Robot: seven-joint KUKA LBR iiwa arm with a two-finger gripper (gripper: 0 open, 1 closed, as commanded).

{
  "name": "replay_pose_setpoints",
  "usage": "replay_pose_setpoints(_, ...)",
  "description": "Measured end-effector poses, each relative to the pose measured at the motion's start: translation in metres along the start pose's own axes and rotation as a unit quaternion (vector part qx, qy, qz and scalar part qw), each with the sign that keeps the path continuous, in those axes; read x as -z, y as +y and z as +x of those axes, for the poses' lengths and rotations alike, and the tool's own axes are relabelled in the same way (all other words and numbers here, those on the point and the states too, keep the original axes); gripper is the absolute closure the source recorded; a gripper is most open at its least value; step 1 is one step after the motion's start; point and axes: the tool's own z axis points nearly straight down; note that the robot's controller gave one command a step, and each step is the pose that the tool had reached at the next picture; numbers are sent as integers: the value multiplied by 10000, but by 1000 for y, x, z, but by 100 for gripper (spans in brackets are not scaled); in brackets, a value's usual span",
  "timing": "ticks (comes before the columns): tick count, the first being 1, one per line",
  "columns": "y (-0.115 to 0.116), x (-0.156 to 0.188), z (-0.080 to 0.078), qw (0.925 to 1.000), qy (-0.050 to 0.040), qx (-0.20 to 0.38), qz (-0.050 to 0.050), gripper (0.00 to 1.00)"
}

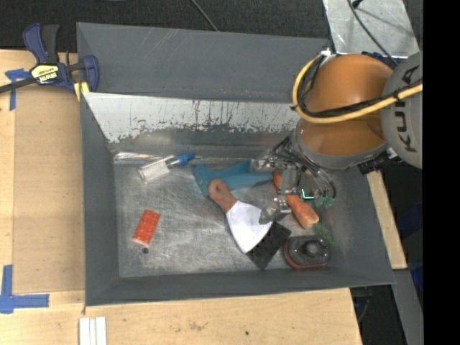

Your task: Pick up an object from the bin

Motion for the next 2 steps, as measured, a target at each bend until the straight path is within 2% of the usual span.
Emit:
replay_pose_setpoints(1,0,4,-2,10000,-41,-2,-1,0)
replay_pose_setpoints(2,13,-30,-26,9996,-83,257,4,0)
